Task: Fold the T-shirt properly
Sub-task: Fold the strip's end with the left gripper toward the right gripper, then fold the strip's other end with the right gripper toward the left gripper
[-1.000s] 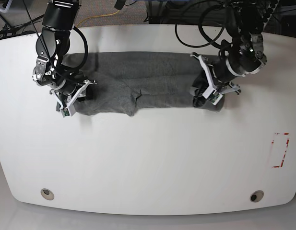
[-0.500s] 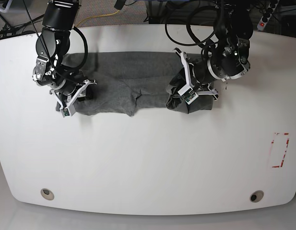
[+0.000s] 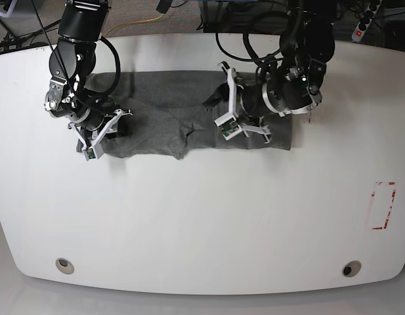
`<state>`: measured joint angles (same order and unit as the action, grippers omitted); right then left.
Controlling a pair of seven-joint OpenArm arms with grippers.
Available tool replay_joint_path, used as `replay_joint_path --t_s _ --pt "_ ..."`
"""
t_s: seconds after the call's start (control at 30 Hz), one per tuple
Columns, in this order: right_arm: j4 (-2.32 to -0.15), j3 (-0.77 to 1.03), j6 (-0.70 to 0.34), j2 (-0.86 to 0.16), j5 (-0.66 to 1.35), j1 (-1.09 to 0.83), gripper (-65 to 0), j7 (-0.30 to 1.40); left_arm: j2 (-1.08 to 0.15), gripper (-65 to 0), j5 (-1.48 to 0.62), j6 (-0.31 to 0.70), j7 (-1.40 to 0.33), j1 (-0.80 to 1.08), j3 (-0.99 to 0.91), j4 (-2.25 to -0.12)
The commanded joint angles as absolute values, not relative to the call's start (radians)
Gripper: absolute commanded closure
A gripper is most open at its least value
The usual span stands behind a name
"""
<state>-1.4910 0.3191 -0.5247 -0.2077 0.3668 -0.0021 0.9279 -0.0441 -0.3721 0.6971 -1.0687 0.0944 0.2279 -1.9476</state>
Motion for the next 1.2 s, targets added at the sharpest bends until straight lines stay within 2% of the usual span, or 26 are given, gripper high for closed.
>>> replay_joint_path --t_s 0.0,0.13,0.27,0.37,0.47,0.57,0.7,0.8,0.83,1.17 --pt "-1.514 0.323 -0.529 -0.217 0.377 0.015 -17.8 0.918 -0.042 -25.8 -0.394 0.698 -1.046 0.082 0.242 -1.988" --pt "-1.569 0.329 -0.529 -0.219 0.433 0.013 -17.9 0.921 -0.042 -25.7 -0.394 0.698 -1.046 0.084 0.194 -2.008" --pt "-1.589 0.378 -0.529 -0.228 0.544 0.015 -19.8 0.974 -0.053 -25.7 -0.392 0.698 -1.046 0.093 0.047 -2.003" --pt "-1.59 0.455 -0.529 -0.225 0.607 0.016 -31.5 0.995 -0.079 -25.7 -0.392 0.698 -1.047 0.131 -0.053 -1.992" --pt "-1.589 0.536 -0.529 -0.229 0.711 0.013 -46.8 1.03 -0.11 -25.7 -0.394 0.698 -1.047 0.162 -0.122 -1.979" --pt "-1.581 0.621 -0.529 -0.248 0.786 -0.001 -55.0 1.053 -0.139 -25.7 -0.392 0.698 -1.044 0.186 -0.14 -1.948" --pt "-1.517 0.685 -0.524 -0.285 0.848 -0.019 -56.3 1.053 -0.15 -22.9 -0.389 0.698 -1.043 0.199 -0.156 -1.899" --pt "-1.44 0.72 -0.519 -0.311 0.878 -0.03 -56.3 1.053 -0.142 -8.8 -0.39 0.698 -1.023 0.197 -0.223 -1.842" --pt "-1.425 0.728 -0.519 -0.314 0.878 -0.035 -56.3 1.053 -0.142 -6.5 -0.39 0.698 -1.009 0.197 -0.231 -1.827" --pt "-1.385 0.723 -0.521 -0.289 0.877 -0.093 -56.3 1.053 -0.143 -5.7 -0.39 0.698 -0.963 0.202 -0.234 -1.759"
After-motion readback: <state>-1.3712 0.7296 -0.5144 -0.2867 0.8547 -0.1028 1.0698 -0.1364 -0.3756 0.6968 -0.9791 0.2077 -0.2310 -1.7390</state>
